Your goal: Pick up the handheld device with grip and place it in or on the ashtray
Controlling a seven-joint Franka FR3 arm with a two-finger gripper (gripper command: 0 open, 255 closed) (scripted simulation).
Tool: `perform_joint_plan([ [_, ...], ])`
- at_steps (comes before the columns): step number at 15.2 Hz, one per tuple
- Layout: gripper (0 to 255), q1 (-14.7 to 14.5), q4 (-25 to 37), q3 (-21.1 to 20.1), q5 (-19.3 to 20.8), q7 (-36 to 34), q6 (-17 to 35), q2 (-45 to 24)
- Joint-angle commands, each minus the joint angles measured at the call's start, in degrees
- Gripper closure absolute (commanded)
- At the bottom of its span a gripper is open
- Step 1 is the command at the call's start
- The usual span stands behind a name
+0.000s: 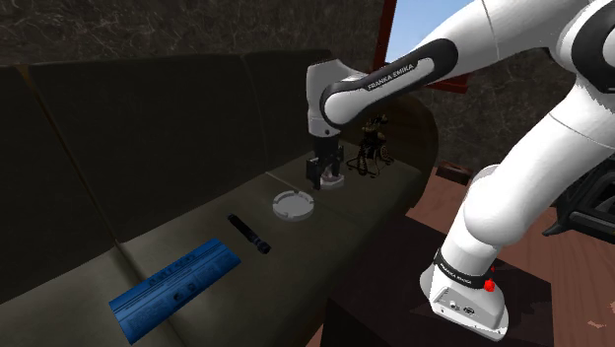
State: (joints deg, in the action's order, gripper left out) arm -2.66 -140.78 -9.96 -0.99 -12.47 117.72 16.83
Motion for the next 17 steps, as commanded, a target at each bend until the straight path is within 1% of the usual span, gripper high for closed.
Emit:
perform_joint_plan([
  [1,0,-0.07,1.52,-0.90,0.47,-1.67,3.32,-4.37],
  [5,0,-0.39,5.08,-2.39,2.24,-5.40,9.15,-13.13],
  [9,0,-1.10,9.92,-3.16,4.99,-9.43,13.77,-22.10],
  [13,0,-2.51,16.00,-2.99,8.14,-13.36,17.09,-31.07],
  [17,0,-4.51,23.29,-2.10,10.90,-16.67,19.14,-39.94],
])
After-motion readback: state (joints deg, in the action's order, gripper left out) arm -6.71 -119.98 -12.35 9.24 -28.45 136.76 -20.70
